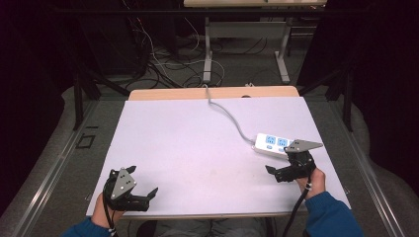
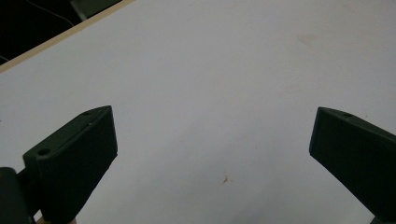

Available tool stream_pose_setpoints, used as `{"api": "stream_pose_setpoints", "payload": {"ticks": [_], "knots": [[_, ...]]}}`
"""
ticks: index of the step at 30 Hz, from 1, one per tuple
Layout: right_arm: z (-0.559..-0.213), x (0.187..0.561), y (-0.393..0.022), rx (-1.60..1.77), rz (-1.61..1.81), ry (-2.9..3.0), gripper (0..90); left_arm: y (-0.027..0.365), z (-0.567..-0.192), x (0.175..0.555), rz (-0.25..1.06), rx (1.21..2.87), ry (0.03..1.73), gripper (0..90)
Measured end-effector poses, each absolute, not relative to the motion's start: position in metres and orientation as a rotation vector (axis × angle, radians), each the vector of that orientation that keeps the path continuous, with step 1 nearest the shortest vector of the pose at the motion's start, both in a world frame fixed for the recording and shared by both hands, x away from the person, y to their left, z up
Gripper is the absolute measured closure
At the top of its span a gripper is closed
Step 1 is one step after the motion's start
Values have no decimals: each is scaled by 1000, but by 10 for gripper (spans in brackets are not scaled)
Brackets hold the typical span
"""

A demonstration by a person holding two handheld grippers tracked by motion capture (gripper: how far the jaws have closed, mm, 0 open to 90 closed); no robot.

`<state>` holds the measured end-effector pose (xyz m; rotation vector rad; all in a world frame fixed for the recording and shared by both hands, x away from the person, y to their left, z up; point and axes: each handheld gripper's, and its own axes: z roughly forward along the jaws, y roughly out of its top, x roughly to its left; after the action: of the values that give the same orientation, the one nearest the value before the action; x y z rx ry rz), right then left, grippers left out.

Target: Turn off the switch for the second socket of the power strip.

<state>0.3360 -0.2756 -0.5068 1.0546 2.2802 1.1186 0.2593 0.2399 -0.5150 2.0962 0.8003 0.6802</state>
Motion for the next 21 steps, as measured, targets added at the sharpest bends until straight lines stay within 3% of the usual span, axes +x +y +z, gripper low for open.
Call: {"api": "stream_pose_setpoints", "payload": {"ticks": [21], "knots": [[-499,356,-281,1087,1113,2260,19,239,-515,259,685,2097,803,9]]}}
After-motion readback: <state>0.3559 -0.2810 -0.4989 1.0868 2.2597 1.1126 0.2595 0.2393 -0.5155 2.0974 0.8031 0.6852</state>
